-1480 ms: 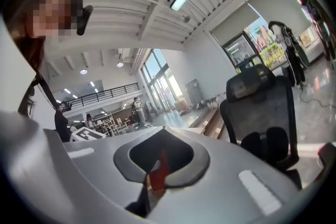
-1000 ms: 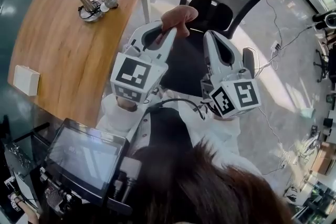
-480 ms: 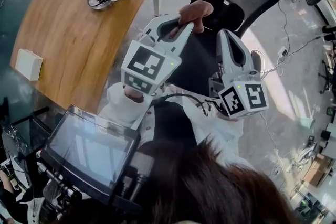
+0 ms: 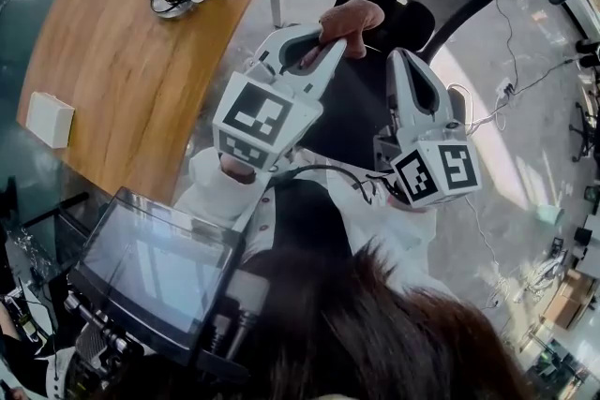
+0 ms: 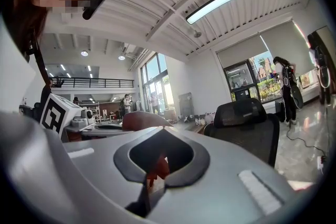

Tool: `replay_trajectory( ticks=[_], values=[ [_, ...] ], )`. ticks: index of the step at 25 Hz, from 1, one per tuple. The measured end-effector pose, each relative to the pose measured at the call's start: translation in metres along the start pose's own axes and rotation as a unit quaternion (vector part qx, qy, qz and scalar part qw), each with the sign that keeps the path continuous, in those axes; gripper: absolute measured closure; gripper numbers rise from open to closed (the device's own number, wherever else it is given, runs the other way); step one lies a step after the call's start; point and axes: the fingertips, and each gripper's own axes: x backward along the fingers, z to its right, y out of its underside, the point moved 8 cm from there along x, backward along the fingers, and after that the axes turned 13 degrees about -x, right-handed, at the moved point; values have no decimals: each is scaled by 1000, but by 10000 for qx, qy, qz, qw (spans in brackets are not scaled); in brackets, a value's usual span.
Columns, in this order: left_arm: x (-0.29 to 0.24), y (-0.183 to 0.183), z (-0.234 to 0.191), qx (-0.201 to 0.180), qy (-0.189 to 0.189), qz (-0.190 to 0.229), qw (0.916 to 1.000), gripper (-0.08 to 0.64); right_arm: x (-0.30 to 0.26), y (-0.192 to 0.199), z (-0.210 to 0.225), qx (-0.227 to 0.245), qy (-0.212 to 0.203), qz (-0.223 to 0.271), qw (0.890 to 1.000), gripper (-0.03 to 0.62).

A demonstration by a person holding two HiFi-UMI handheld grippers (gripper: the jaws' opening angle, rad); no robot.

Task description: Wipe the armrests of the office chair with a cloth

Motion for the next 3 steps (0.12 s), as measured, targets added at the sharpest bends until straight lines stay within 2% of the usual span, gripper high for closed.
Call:
replay_trajectory(
  ticks=[3],
  values=[
    [-2,-1,0,-11,3,-14,10000,537,-1,-2,2,-5,-12,-18,10000,592]
  ],
)
